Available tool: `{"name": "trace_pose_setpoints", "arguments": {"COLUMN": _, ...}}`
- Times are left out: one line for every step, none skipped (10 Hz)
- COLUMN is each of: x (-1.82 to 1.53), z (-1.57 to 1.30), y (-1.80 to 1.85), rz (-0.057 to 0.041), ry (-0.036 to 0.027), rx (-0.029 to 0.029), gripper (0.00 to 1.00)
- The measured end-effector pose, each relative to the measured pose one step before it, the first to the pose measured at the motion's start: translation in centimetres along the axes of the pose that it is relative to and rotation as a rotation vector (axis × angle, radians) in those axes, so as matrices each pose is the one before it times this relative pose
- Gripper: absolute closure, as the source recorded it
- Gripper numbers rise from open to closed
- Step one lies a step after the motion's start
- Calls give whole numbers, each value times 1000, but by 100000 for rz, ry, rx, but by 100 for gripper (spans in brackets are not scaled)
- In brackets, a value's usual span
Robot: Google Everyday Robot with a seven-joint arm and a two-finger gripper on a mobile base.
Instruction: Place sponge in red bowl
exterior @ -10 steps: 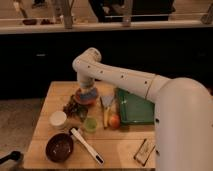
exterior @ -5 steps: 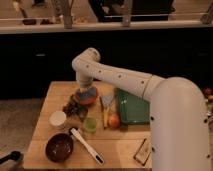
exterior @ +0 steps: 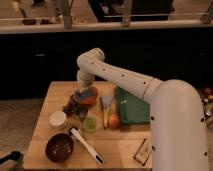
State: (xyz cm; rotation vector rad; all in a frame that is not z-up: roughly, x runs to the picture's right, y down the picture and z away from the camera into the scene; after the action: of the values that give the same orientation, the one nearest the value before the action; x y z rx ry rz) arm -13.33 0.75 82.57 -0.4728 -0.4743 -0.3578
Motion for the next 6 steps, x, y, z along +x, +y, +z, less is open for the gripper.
{"name": "trace_pose_setpoints", "arguments": {"x": 522, "z": 231, "y": -14, "rz": -1138, "ry": -5505, "rx": -893, "gripper": 100}}
{"name": "trace_pose_setpoints", "arguments": {"x": 551, "z": 129, "y": 52, "rz": -127, "ry": -2354, "rx": -666, "gripper": 100}}
{"name": "trace_pose_setpoints", "arguments": {"x": 246, "z": 239, "y": -123, "rz": -663, "ry": -2353, "rx": -688, "gripper": 100}}
{"name": "trace_pose_setpoints", "arguments": {"x": 344, "z": 298, "y": -271, "rz": -881, "ry": -1801, "rx": -900, "gripper": 100}}
{"name": "trace_pose_setpoints", "arguments": {"x": 536, "z": 113, "y": -190, "rz": -417, "ry": -1150, "rx": -364, "gripper": 100}}
{"name": "trace_pose_setpoints", "arguments": {"x": 245, "z": -102, "y": -185, "rz": -260, "ry": -845, "rx": 291, "gripper": 100}}
